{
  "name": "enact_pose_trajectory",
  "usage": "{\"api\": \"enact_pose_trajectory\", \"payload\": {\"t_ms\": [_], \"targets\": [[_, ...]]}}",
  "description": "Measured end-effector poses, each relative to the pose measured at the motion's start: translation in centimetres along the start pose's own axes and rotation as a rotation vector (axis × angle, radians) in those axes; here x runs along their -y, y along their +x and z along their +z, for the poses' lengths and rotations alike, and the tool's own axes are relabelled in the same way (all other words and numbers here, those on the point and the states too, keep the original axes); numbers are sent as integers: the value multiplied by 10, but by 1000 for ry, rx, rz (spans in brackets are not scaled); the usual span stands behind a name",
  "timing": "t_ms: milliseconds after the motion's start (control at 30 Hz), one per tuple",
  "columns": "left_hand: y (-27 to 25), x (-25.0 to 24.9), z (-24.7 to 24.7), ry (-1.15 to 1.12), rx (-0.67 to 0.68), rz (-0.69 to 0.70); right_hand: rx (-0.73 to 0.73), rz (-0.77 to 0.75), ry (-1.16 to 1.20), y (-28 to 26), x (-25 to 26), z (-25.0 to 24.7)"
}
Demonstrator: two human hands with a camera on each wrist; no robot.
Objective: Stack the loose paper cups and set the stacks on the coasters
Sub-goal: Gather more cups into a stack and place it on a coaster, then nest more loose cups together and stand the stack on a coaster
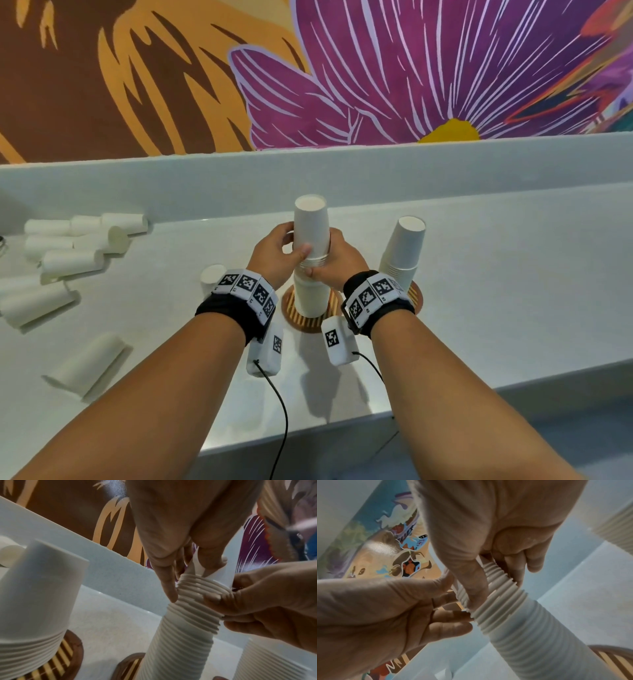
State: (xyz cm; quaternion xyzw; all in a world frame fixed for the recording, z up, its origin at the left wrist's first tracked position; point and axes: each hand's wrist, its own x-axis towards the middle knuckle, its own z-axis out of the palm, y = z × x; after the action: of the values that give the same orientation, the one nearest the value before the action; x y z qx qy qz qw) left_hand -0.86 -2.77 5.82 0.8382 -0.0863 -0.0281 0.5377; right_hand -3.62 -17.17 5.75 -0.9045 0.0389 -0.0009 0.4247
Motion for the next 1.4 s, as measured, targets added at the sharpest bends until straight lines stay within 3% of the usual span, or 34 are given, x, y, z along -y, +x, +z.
{"api": "enact_pose_trajectory", "payload": {"t_ms": [500, 767, 967, 1100, 1400], "targets": [[4, 18, 10, 81, 20, -25, 66, 41, 129, 5, -16, 12], [0, 21, 12, 194, 45, -4, 68, 44, -21, 0, -24, 11], [-9, 34, 12, 234, 45, -91, 166, 189, -457, -7, -16, 6], [-18, 43, 10, 199, 0, -173, 161, 199, -445, -12, -14, 14], [-48, 62, -21, 349, -41, -262, 273, 38, -453, -23, 11, 40]]}}
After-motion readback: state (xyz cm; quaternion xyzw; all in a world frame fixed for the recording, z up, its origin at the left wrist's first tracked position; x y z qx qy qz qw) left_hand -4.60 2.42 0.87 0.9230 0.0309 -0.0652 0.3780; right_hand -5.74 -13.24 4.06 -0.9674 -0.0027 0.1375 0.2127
